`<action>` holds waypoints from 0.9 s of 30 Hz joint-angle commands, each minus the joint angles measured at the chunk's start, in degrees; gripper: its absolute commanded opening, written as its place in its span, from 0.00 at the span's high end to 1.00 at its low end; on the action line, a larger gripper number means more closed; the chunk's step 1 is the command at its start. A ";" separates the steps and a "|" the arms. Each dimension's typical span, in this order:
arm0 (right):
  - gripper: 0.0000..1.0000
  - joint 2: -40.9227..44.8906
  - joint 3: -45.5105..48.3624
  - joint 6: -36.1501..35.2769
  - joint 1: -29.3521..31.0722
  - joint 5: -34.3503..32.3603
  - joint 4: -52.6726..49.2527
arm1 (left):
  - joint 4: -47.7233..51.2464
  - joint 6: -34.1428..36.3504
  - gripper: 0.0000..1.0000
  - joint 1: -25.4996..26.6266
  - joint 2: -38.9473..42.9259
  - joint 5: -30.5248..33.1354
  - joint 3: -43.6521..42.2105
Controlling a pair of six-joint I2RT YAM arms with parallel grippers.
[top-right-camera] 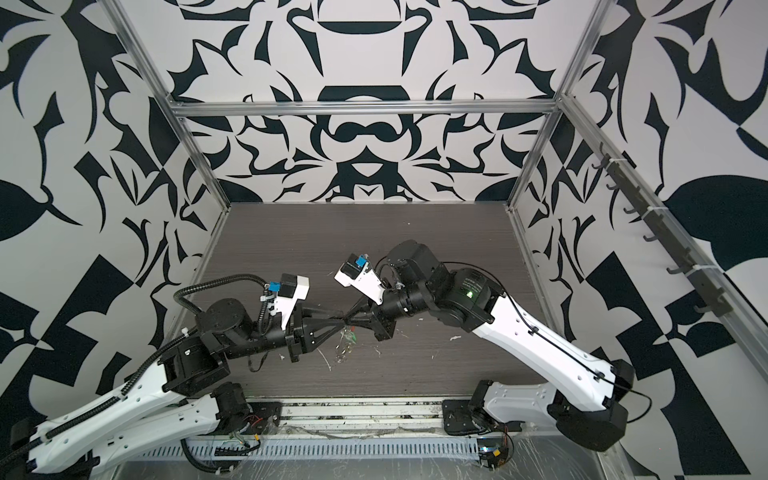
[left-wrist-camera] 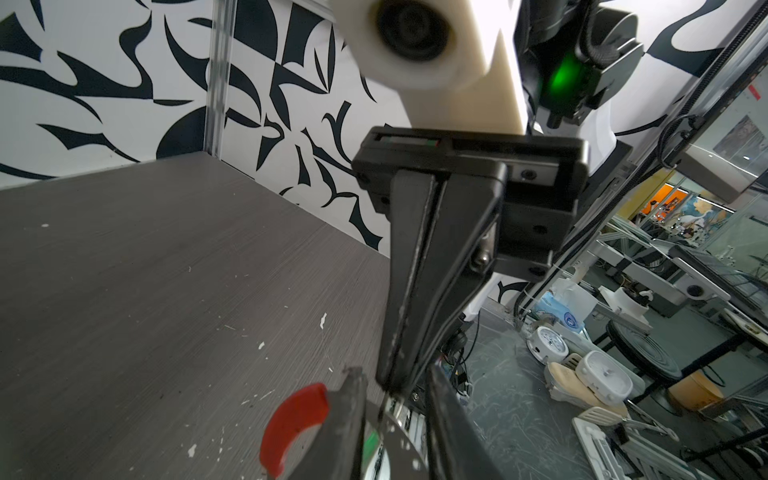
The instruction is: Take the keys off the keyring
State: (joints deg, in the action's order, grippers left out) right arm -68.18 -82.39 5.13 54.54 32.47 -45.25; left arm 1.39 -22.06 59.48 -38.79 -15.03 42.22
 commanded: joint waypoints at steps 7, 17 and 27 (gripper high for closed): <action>1.00 2.00 -3.51 -2.12 0.41 2.47 0.00 | 2.16 1.45 0.69 -0.02 3.08 0.06 0.84; 1.00 1.12 -4.04 -2.88 0.48 4.97 -0.38 | 2.04 2.02 0.74 -0.05 0.76 -2.16 2.23; 1.00 0.32 -4.71 -3.01 0.74 5.46 -0.40 | 0.78 0.91 0.91 0.00 -0.41 -3.52 2.61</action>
State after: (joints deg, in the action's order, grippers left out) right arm -68.29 -84.51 2.79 54.85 35.83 -46.94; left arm 2.81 -21.23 59.51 -38.98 -18.22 42.85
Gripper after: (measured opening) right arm 0.042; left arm 0.101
